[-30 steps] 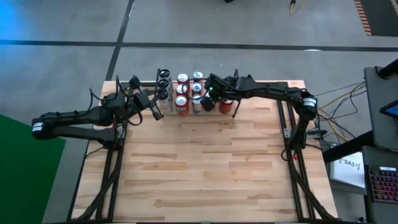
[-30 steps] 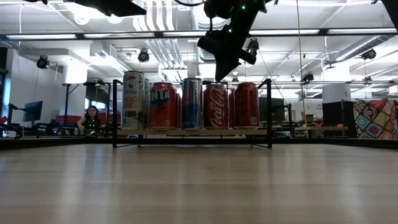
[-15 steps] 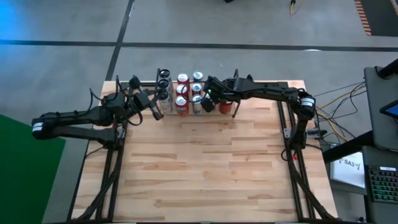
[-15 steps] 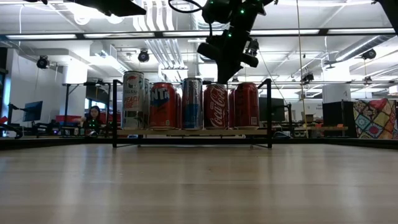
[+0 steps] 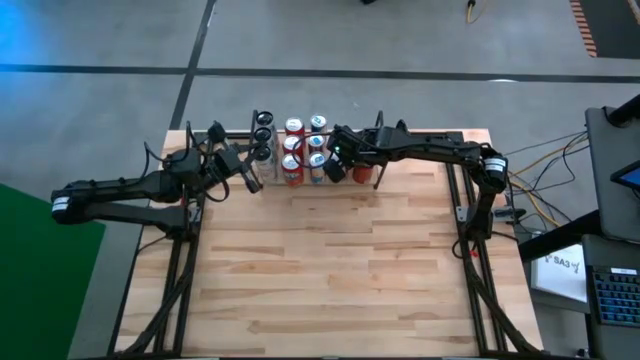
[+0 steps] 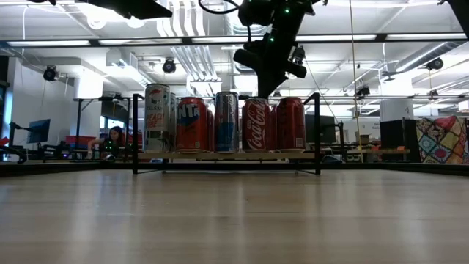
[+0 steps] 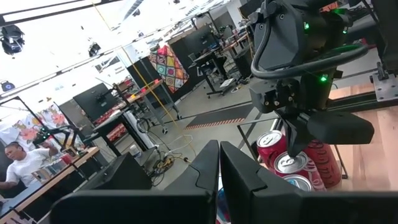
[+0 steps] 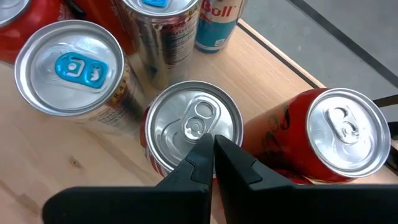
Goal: Place canned beverage on shelf
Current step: Put the red soda on the shelf aligned with the other red soda cans
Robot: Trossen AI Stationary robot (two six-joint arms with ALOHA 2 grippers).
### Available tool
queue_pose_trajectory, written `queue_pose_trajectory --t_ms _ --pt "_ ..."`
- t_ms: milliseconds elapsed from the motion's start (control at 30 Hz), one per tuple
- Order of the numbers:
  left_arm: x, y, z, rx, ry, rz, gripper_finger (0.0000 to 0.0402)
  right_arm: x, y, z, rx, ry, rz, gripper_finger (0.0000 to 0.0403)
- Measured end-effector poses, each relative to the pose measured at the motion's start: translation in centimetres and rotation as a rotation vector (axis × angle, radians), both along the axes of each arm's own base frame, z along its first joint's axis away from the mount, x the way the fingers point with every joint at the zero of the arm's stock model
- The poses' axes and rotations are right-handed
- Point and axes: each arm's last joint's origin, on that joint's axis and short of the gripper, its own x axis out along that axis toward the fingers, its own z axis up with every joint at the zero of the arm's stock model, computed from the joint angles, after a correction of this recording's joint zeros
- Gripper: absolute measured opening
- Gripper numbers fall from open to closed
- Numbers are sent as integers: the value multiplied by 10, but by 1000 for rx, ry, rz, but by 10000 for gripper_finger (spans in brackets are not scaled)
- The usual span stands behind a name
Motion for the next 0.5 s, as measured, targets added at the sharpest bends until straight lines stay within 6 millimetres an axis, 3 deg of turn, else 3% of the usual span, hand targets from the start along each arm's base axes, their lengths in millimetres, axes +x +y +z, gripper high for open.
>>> queue_pose_trajectory --t_ms 500 --pt "0 0 0 -16 -6 -1 0 -3 2 8 -15 -2 30 9"
